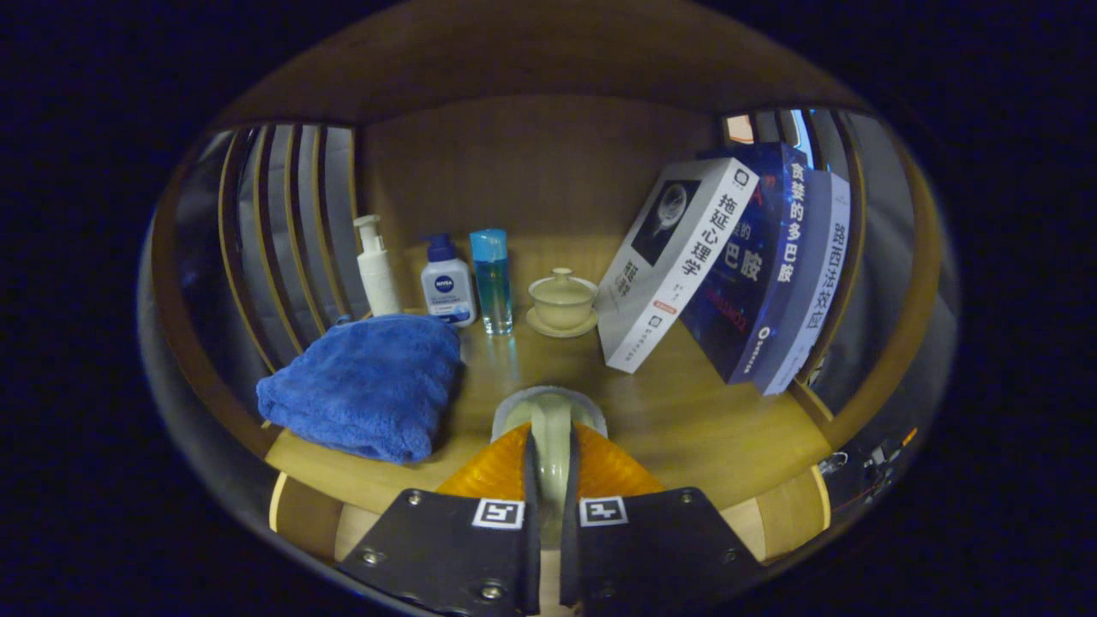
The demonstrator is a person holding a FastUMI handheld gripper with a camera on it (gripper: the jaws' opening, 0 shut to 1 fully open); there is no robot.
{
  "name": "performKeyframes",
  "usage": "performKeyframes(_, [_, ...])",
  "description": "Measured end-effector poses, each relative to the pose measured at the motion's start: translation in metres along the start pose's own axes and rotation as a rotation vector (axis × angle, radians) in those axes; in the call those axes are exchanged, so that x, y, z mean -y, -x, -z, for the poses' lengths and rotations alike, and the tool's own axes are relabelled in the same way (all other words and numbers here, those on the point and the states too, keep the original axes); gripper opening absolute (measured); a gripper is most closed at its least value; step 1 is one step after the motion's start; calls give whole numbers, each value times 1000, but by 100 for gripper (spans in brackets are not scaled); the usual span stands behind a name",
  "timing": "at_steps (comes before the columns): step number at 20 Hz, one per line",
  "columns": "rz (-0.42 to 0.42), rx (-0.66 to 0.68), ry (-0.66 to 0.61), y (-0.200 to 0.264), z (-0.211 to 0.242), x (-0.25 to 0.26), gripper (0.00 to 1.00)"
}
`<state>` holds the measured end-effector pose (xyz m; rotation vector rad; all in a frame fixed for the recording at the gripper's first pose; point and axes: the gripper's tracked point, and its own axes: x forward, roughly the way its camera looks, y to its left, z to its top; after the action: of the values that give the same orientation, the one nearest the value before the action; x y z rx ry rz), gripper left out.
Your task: Pull open the drawer, take out the items inside it, and place them on the countertop above the cabinet.
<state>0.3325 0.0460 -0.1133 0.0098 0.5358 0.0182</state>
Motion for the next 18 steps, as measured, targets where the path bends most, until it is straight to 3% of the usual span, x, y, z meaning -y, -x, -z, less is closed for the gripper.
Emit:
performKeyframes(8, [3,-29,32,-8,9,-2,23])
performKeyframes(9, [-1,-26,42,-6,9,-4,31])
performKeyframes(12, [-10,12,53,8,4,-9,31])
performKeyframes(18, [-2,214,72,77,-32,-12,31])
